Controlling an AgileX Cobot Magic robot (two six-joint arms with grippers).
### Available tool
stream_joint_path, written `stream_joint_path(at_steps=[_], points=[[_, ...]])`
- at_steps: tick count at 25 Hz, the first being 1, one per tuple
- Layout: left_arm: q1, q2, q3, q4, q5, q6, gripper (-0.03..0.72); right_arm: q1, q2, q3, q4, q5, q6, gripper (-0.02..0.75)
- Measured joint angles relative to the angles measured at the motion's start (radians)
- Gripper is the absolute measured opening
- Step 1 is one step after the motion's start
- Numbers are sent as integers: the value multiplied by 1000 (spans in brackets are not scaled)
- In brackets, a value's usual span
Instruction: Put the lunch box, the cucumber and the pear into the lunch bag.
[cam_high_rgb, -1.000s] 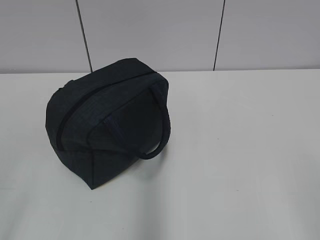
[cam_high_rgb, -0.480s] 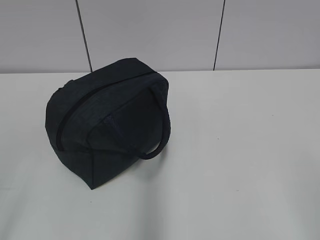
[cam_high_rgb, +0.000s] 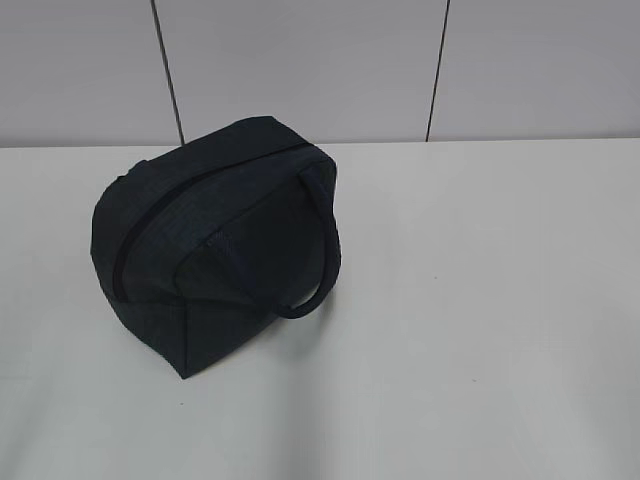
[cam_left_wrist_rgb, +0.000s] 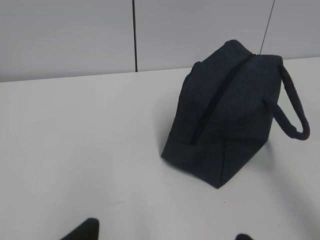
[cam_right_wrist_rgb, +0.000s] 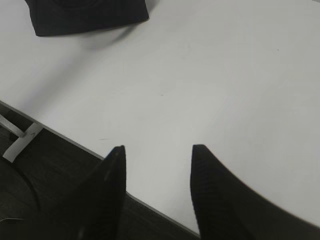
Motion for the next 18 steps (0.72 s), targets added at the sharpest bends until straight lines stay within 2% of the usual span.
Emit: stream_joint_path(at_steps=[4,7,11,18], points=[[0,0,0,0,0,0,467,-81,0,0,0,0,0,337],[0,0,0,0,0,0,467,-182,0,0,0,0,2,337],[0,0,0,0,0,0,467,-276,0,0,0,0,2,337],[0,0,0,0,0,0,467,-310,0,0,0,0,2,337]])
